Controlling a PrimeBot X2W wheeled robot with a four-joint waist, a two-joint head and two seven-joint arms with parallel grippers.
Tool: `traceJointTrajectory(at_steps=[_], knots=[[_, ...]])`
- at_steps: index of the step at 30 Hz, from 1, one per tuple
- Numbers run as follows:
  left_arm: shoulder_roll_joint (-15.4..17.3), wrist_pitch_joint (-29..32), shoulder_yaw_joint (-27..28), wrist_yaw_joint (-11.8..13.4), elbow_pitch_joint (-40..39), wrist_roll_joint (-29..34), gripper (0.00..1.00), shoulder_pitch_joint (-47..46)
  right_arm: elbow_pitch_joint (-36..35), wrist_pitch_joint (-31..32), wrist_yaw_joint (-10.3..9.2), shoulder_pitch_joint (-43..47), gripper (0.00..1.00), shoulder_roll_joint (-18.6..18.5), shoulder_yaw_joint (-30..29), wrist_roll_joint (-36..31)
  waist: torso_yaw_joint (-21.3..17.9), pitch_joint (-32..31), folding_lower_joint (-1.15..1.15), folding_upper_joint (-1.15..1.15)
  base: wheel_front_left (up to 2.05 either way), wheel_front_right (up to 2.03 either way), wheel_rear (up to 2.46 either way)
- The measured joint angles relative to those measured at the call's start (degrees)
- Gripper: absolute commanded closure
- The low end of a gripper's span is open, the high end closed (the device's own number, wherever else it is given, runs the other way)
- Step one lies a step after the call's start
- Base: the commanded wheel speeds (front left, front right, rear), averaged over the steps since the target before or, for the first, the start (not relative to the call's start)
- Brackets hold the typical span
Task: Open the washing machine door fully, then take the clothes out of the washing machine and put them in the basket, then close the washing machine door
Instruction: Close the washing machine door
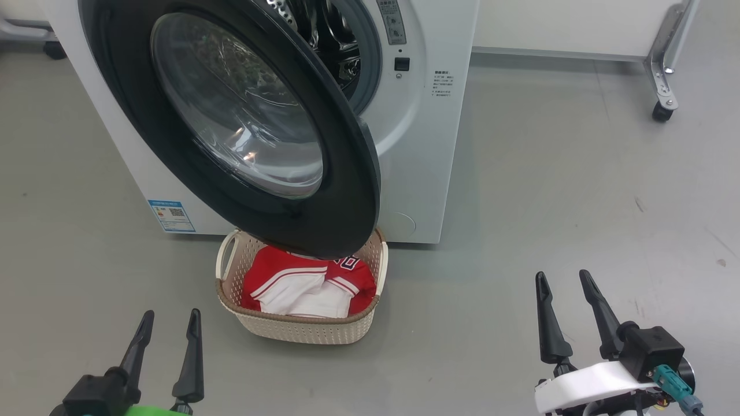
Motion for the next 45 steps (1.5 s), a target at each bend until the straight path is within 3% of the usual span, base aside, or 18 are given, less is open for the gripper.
traceJointTrajectory(at_steps=[6, 7, 8, 10, 15, 24, 33, 45], knots=[[-0.42, 0.0, -0.11, -0.01, 0.0, 0.34, 0.0, 0.0, 0.0, 0.0, 0.0, 0.0, 0.0, 0.0, -0.01, 0.01, 0.13, 0.16, 0.0, 0.0, 0.0, 0.0, 0.0], [-0.46, 0.0, -0.21, -0.01, -0.01, 0.34, 0.0, 0.0, 0.0, 0.0, 0.0, 0.0, 0.18, 0.0, -0.01, 0.01, 0.17, 0.19, 0.0, 0.0, 0.0, 0.0, 0.0], [-0.48, 0.0, -0.36, -0.01, -0.01, 0.34, 0.0, 0.0, 0.01, 0.0, 0.0, 0.0, 0.56, 0.0, -0.01, 0.0, 0.21, 0.24, 0.0, 0.0, 0.0, 0.0, 0.0], [-0.49, 0.0, -1.01, -0.01, -0.14, 0.34, 0.0, 0.0, -0.02, 0.0, 0.0, 0.01, 1.0, 0.0, 0.0, -0.08, 0.32, 0.41, 0.0, 0.0, 0.0, 0.0, 0.0], [-0.62, 0.0, -2.22, -0.12, -0.68, 0.35, 0.0, -0.11, -0.13, 0.0, 0.11, -0.02, 1.0, -0.23, 0.52, -1.37, 0.96, 1.36, 0.0, 0.0, 0.0, 0.0, 0.0], [-0.8, 0.0, -3.55, -0.18, -1.8, 0.34, 0.0, -0.93, 0.03, 0.0, 2.1, -3.02, 1.0, -2.33, 4.03, -4.56, 2.8, 3.88, 0.0, 0.0, 0.0, 0.0, 0.0], [-1.34, 0.0, -5.81, -0.18, -2.64, -0.09, 0.0, -4.07, 0.68, 1.69, 4.11, -11.43, 1.0, -4.58, 10.81, -7.86, 5.4, 8.01, 0.0, 0.0, 0.0, 0.0, 0.0], [-2.52, 0.0, -7.45, -0.18, -3.12, -3.41, 0.0, -8.24, 3.2, 5.87, 4.6, -23.6, 1.0, -6.7, 17.71, -10.33, 10.37, 14.11, 0.0, 0.0, 0.0, 0.0, 0.0]])
